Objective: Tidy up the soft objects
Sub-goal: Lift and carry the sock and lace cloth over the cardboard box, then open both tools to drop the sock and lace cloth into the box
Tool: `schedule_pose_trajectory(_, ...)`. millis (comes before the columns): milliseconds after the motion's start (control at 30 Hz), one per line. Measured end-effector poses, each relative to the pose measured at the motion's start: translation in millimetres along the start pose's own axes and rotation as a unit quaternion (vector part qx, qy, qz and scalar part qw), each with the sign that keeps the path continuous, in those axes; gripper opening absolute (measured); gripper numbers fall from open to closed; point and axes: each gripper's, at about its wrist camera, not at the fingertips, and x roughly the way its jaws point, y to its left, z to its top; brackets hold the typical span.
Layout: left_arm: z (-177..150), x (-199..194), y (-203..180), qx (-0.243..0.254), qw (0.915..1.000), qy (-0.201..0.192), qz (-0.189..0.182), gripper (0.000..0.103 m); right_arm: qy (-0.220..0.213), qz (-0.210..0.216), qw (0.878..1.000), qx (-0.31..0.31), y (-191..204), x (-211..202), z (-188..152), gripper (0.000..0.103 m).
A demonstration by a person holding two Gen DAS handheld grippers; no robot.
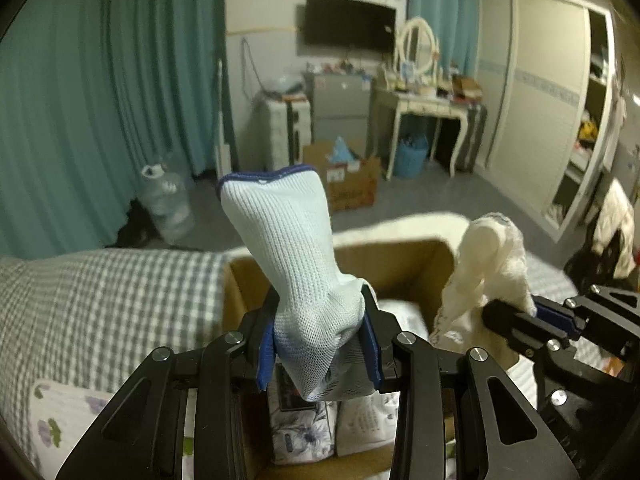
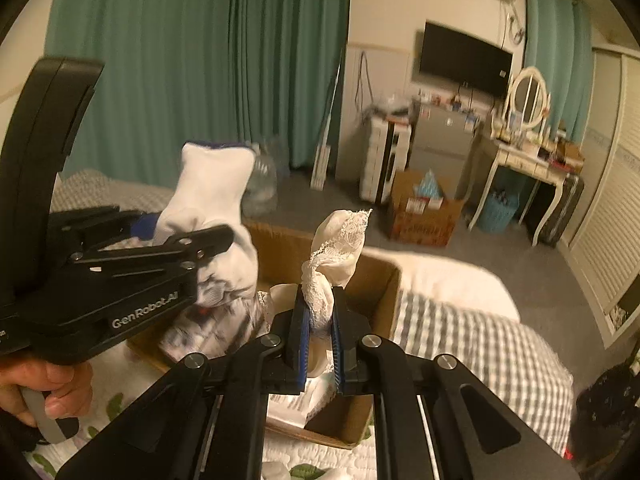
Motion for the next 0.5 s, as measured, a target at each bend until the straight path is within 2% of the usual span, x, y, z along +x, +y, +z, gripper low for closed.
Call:
schedule_pose_trajectory(200, -16, 37, -7, 0.010, 0.9977, 0.065, -0.014, 0.035, 0.064, 0.009, 0.998, 0.002, -4, 45, -19, 0.009)
schedule_pose_trajectory(333, -29, 59, 4, -0.017, 0.9938, 0.106, -0.031, 0.036, 0.102, 0.016, 0.995, -0.002, -4, 67, -34, 0.009)
schedule_pose_trajectory(500, -32, 60, -9, 0.016, 0.9943, 0.104, -0.013, 0.039, 0.132, -0.003, 0.991, -0.021, -1, 91, -54, 0.009)
